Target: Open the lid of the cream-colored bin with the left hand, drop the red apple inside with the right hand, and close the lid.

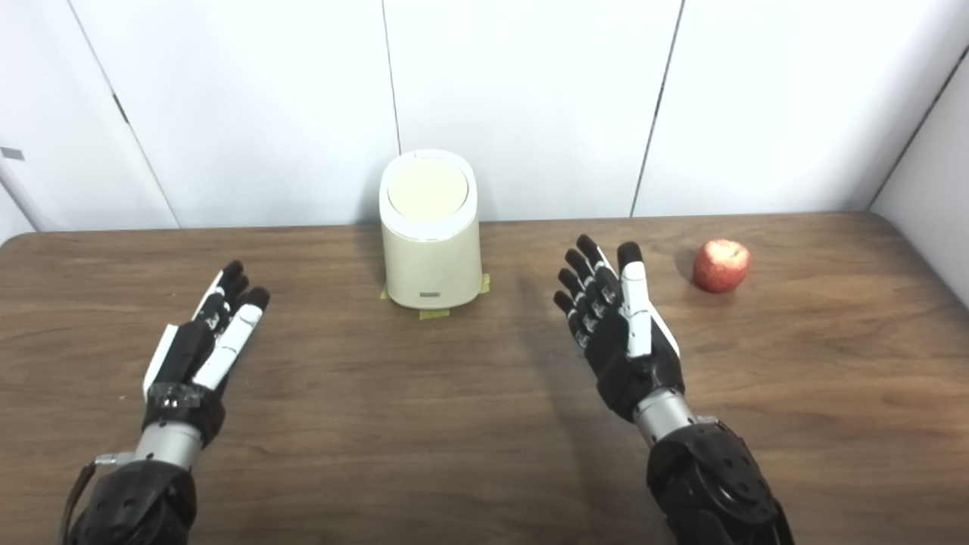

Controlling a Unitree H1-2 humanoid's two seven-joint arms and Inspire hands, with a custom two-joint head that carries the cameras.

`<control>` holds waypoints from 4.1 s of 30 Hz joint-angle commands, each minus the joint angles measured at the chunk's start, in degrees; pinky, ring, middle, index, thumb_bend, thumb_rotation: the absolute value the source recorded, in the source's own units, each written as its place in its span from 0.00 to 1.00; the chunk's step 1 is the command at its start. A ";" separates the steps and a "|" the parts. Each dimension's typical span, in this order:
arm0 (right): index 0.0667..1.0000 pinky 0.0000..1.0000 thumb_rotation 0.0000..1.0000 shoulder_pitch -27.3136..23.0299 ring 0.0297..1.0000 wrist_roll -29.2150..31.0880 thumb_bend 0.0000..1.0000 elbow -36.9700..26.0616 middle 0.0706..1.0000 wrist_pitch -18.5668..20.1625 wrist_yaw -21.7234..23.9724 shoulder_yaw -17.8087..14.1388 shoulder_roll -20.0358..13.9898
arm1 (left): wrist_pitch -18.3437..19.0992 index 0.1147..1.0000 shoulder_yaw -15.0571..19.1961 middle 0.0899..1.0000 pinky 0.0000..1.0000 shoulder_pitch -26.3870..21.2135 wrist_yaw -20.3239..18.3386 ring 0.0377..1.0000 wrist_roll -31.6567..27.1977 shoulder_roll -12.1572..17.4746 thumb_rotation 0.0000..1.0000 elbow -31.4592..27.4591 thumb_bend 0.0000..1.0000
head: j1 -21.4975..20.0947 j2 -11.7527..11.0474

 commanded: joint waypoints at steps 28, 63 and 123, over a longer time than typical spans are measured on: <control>1.00 1.00 1.00 2.57 1.00 -6.35 0.54 6.79 1.00 -10.07 10.32 -2.84 3.09 | -0.54 0.99 -5.24 0.98 0.94 -22.16 -6.94 0.97 10.70 3.73 0.35 10.55 0.88 | 2.84 -18.97; 1.00 1.00 1.00 1.62 1.00 -6.74 0.50 12.30 1.00 -13.92 13.23 -4.24 5.15 | -15.33 0.97 -8.92 0.94 0.85 -40.34 -4.93 0.93 21.57 -1.03 0.11 42.36 0.93 | 4.70 -22.91; 1.00 1.00 1.00 4.21 1.00 -7.83 0.54 5.69 1.00 -10.40 12.06 -3.39 5.93 | -18.60 0.89 -30.95 0.86 0.87 -44.76 0.67 0.87 63.09 5.97 0.03 48.38 1.00 | 3.59 -18.28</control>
